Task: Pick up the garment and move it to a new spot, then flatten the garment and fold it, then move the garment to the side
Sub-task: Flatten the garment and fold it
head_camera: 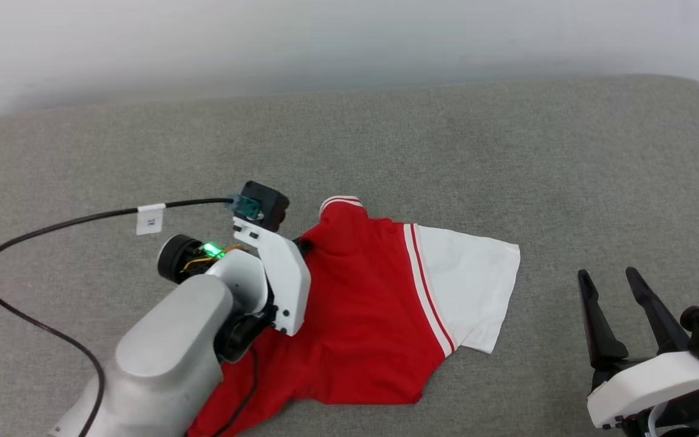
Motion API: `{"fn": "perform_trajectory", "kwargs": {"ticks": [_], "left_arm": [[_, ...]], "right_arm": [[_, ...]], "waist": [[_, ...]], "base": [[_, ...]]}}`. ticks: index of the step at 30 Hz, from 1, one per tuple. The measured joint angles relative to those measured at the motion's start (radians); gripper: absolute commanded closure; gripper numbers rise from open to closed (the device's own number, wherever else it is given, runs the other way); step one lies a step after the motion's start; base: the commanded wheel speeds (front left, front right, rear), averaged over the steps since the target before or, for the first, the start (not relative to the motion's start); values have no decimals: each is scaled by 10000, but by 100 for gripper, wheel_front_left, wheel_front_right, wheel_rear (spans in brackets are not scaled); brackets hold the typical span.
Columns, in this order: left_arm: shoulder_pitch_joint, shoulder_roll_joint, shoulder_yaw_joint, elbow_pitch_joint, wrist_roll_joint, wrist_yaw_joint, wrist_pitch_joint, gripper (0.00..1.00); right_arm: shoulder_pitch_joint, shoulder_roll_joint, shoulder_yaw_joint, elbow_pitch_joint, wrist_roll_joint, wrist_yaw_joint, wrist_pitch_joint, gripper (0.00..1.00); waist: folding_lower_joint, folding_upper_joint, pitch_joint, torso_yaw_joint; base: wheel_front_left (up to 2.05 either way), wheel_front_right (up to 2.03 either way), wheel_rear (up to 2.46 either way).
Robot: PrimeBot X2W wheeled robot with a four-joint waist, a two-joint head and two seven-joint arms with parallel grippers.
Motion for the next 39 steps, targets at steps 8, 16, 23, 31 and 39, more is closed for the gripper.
{"fn": "perform_trajectory", "kwargs": {"ticks": [8, 16, 23, 31, 39], "left_arm": [[892, -972, -1248, -1371, 614, -115, -598, 100], [2718, -1524, -2637, -1730, 573, -261, -359, 100], [3319, -1684, -2587, -2109, 159, -307, -709, 0], [3168, -759, -1613, -3471, 485, 589, -1467, 0], [2115, 1183, -1137, -3776, 558, 460, 17, 0]], "right_arm": [[335, -2, -150, -138, -138, 0, 178, 0], [553, 0, -215, -251, -71, 0, 257, 0], [679, 0, -291, -251, 4, 0, 263, 0], [827, 0, -343, -238, 54, 0, 309, 0], [843, 0, -343, -244, 138, 0, 299, 0]], "waist": [[0, -1, -703, 150], [-1, 0, -1009, 215], [-2, 0, -1151, 354], [-1, 0, -1431, 533], [-1, -1, -1242, 666]], "base": [[0, 0, 0], [0, 0, 0], [0, 0, 0], [0, 0, 0], [0, 0, 0]]}}
